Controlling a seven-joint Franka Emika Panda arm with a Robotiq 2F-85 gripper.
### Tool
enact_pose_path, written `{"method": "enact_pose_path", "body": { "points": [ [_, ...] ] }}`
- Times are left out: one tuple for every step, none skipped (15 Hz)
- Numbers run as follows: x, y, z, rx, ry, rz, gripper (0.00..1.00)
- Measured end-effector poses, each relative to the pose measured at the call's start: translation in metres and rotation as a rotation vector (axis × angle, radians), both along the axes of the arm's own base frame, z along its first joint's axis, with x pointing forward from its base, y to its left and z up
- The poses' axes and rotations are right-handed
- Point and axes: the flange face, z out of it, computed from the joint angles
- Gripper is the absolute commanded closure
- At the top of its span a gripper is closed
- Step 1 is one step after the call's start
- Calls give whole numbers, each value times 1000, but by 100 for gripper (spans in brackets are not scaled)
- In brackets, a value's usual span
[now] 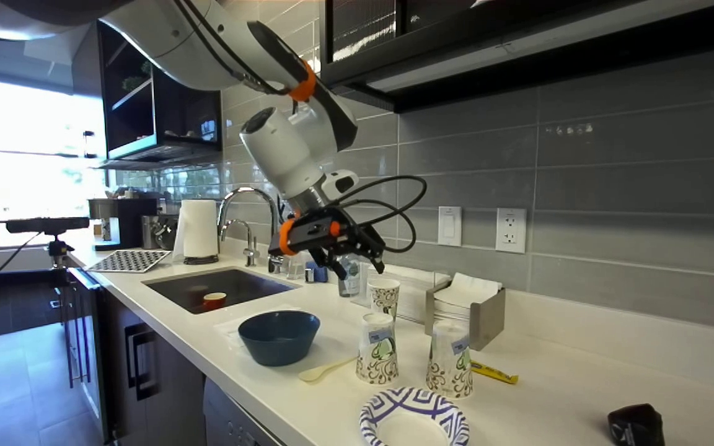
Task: Move the cup on the right slightly to the left and place the one in the middle upside down
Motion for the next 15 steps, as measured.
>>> {"method": "enact_pose_path", "body": {
  "points": [
    [1, -3, 6, 0, 3, -13, 0],
    [1, -7, 13, -1, 5, -25, 0],
    [2, -10, 19, -2, 8, -36, 0],
    [3, -15, 24, -1, 13, -47, 0],
    [4, -20, 29, 1, 19, -58, 0],
    [4, -26, 34, 1, 26, -67, 0],
    [4, -32, 39, 2, 35, -77, 0],
    [3, -38, 44, 1, 43, -86, 0],
    [2, -44, 50, 0, 50, -94, 0],
    [1, -50, 54, 0, 57, -101, 0],
    [0, -55, 58, 5, 61, -105, 0],
    [0, -59, 60, 14, 63, -110, 0],
    [1, -61, 60, 23, 63, -112, 0],
    [1, -61, 60, 28, 64, -110, 0],
    [1, -61, 59, 31, 65, -109, 0]
  ]
}}
